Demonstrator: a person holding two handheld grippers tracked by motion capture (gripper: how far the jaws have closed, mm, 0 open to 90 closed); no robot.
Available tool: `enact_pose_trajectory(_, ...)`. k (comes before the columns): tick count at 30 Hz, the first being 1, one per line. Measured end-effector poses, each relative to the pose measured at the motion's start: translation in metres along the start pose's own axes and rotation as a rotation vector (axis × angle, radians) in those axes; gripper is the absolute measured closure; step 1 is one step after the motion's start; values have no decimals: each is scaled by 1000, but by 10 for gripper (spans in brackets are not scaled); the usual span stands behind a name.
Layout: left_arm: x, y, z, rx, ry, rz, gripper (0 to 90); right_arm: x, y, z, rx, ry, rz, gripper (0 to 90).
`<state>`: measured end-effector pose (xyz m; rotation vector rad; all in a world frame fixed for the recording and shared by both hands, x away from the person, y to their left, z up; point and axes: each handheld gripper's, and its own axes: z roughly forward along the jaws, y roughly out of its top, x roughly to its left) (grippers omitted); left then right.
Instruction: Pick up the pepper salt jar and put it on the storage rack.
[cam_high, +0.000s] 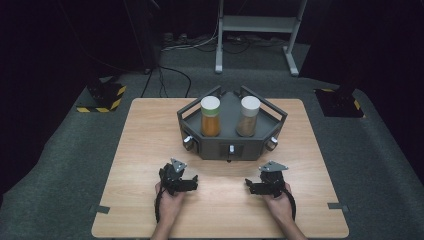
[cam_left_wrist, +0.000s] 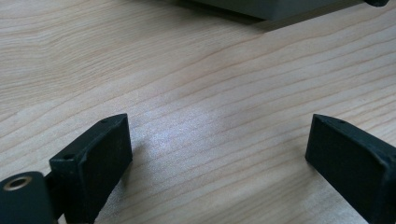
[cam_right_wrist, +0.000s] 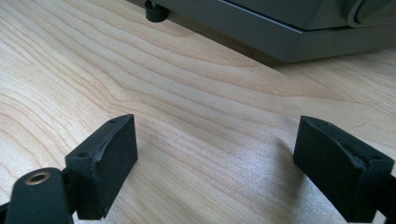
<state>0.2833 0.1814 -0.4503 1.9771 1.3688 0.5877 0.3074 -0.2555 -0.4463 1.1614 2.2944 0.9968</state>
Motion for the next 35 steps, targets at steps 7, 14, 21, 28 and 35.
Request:
enact_pose_trajectory(7,0,0,0,1,0,1,71,0,0,0,0,0,0,131)
enact_pose_trajectory(14,0,1,0,2,-1,2,70,0,0,0,0,1,1,131)
enact_pose_trajectory(21,4,3,1,7,-17,15,71,0,0,0,1,1,1,131)
enact_pose_trajectory(28,32,1,0,-18,-167,-111,39,0,0,0,1,2,0,127)
enact_pose_trajectory(35,60,-35,-1,-241,-437,-373,26,-19,-5,-2,-32,120,95,118)
